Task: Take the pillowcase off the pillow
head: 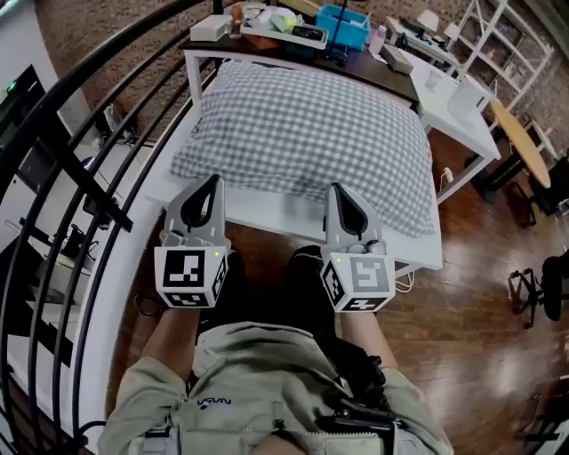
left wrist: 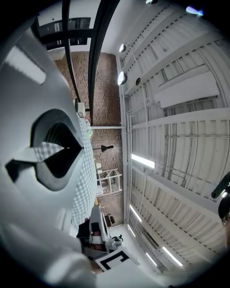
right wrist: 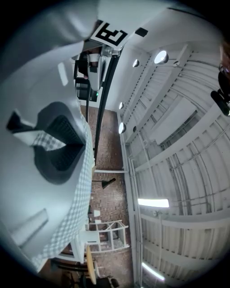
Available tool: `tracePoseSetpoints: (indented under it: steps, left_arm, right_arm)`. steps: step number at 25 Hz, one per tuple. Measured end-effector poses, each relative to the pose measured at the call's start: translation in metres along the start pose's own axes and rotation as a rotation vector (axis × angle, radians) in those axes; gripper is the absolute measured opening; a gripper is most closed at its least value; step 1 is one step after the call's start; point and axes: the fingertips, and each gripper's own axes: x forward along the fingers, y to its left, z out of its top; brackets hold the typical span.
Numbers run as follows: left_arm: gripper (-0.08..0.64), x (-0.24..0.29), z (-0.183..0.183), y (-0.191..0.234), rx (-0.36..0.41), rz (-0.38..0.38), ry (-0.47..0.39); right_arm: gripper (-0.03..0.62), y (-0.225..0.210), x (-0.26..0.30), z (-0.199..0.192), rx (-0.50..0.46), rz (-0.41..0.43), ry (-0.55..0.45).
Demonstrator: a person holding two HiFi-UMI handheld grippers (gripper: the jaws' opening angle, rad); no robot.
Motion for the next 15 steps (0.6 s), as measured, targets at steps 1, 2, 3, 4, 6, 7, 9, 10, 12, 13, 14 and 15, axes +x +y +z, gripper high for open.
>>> tracePoseSetpoints:
  steps: [1,2,3,4,6,7,9,10,12,13,14,15]
  left_arm:
    - [0.005,0.005,-0.001,0.008,-0.003,0.01,0.004]
    - [0.005,0.011,-0.003,0.015,-0.004,0.019,0.012]
    - [0.005,0.019,-0.007,0.023,-0.002,0.025,0.026]
    - [0.005,0.028,-0.012,0.031,0.003,0.032,0.043]
    - [0.005,0.047,-0.023,0.049,0.014,0.054,0.085]
    - [0.005,0.054,-0.028,0.058,0.015,0.066,0.104]
    - [0.005,0.064,-0.035,0.074,0.002,0.078,0.14]
    - [0.005,0.068,-0.038,0.082,-0.007,0.082,0.154]
    - [0.005,0.075,-0.044,0.099,-0.011,0.099,0.173]
    - [0.005,0.077,-0.046,0.108,-0.006,0.114,0.18]
    - [0.005,0.078,-0.049,0.117,-0.001,0.128,0.188]
    - [0.005,0.078,-0.051,0.125,0.0,0.138,0.199]
  right_arm:
    - [0.003,0.002,0.008,0.001,-0.003,0.011,0.002]
    - [0.003,0.003,0.017,0.001,-0.005,0.023,0.007]
    - [0.003,0.005,0.028,0.0,-0.007,0.037,0.013]
    - [0.003,0.007,0.04,-0.002,-0.011,0.051,0.022]
    - [0.003,0.015,0.065,-0.005,-0.022,0.079,0.048]
    - [0.003,0.02,0.076,-0.006,-0.028,0.093,0.059]
    - [0.003,0.033,0.095,-0.007,-0.042,0.121,0.077]
    - [0.003,0.041,0.103,-0.007,-0.049,0.134,0.084]
    - [0.003,0.056,0.117,-0.006,-0.057,0.157,0.101]
    - [0.003,0.064,0.122,-0.006,-0.056,0.17,0.112]
    - [0.003,0.073,0.126,-0.007,-0.054,0.186,0.125]
    - [0.003,0.082,0.129,-0.008,-0.057,0.203,0.14]
